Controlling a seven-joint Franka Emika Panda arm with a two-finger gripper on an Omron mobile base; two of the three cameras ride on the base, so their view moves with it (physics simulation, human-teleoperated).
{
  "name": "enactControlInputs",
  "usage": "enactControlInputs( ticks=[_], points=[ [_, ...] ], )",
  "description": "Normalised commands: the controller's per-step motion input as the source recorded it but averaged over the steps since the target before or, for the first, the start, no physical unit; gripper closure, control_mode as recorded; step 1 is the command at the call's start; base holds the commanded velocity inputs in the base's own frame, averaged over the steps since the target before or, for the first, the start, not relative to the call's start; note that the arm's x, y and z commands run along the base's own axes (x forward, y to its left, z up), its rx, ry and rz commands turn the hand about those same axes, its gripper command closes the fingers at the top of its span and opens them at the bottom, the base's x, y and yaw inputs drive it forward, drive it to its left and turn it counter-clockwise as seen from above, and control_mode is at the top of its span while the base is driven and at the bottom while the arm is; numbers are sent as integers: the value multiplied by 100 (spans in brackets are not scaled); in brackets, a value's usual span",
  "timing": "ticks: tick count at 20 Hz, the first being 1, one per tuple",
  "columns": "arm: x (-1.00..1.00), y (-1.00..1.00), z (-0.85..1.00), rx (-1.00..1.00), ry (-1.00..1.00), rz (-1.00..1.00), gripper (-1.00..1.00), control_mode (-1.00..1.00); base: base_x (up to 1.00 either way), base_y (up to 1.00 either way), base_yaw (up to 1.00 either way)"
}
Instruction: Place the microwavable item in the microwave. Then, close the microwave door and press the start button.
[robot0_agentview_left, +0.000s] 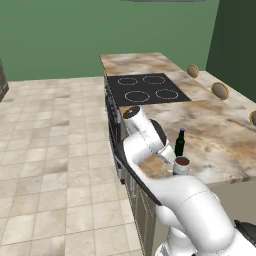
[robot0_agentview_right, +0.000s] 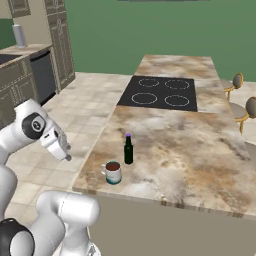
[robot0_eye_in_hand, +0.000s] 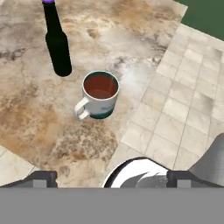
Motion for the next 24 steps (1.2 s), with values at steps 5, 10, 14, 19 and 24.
enactControlInputs(
  ticks=[5, 10, 14, 19, 24],
  points=[
    [0, -10, -12, -24, -7, -24, -100, -100, 0, 0, 0],
    [0, -37, -5, -13, 0, -14, -100, -100, 0, 0, 0],
    [0, -36, -18, -6, 0, -6, -100, -100, 0, 0, 0],
    [0, -6, -28, -5, 0, -8, -100, -100, 0, 0, 0],
    [0, -7, -38, -2, 0, -2, -100, -100, 0, 0, 0]
  ],
)
